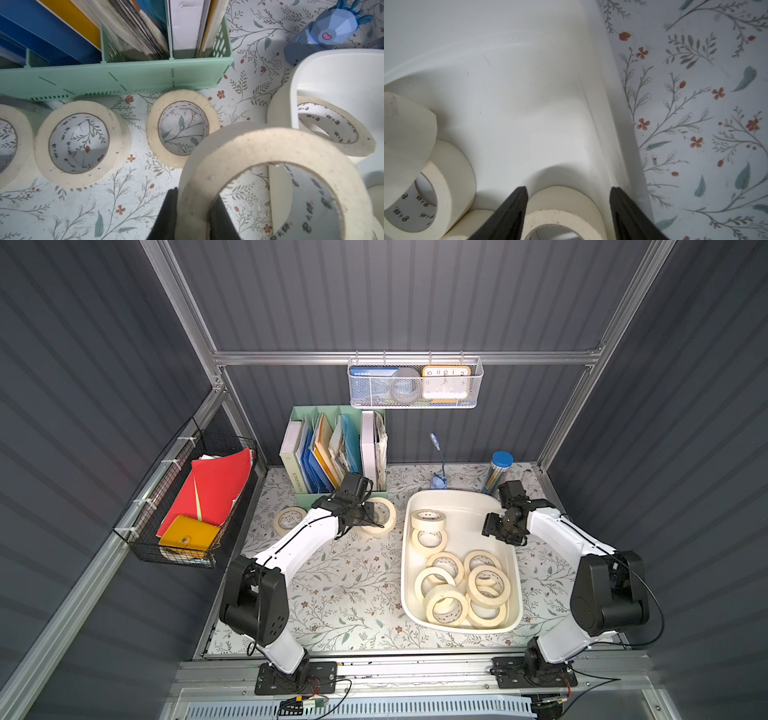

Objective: Take out the art tape in the storage box
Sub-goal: Adjust the storage box at the center of the board, then place the art tape at the center of the board.

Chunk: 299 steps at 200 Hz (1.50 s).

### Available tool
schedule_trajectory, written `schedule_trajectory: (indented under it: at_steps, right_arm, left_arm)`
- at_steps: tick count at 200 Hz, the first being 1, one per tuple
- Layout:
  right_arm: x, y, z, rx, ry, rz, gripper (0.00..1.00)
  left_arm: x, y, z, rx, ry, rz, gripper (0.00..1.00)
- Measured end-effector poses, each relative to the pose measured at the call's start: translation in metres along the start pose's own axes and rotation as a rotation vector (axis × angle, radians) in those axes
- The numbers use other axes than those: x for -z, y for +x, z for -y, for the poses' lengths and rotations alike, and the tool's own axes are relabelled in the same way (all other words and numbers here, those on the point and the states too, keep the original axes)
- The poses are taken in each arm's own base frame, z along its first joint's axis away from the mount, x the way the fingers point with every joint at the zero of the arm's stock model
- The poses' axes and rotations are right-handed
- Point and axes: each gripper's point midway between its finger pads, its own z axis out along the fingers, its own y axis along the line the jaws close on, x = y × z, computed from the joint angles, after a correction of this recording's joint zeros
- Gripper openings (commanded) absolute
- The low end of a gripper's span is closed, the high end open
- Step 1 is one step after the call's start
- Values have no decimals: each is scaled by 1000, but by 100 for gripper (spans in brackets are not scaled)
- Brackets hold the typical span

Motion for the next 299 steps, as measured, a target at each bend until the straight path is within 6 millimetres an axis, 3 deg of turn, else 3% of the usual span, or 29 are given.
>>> schedule_trajectory:
  at_steps: [57, 76, 111, 176, 199, 247, 299]
  right_arm:
    - [2, -13, 60, -74, 133, 22, 69]
    - [7, -16, 70, -84, 155, 39, 69]
    - [11, -16, 74, -84, 162, 47, 70]
    - [5, -5, 73, -78, 156, 17, 69]
    - [5, -5, 73, -78, 156, 17, 69]
    - [8, -5, 73, -76, 153, 21, 70]
    - [16, -6, 73, -75, 145, 36, 70]
  left_arm:
    - [-46, 11, 13, 9, 55, -58, 2]
    - [-57, 13, 19, 12, 86, -68, 2]
    - [-77, 11, 36, 33, 163, -79, 2]
    - [-100, -31, 64, 45, 264, -4, 2]
    - [-110, -37, 69, 38, 266, 0, 2]
    - [-130, -7, 59, -25, 195, -97, 2]
    - [-134, 15, 56, -58, 181, -158, 1]
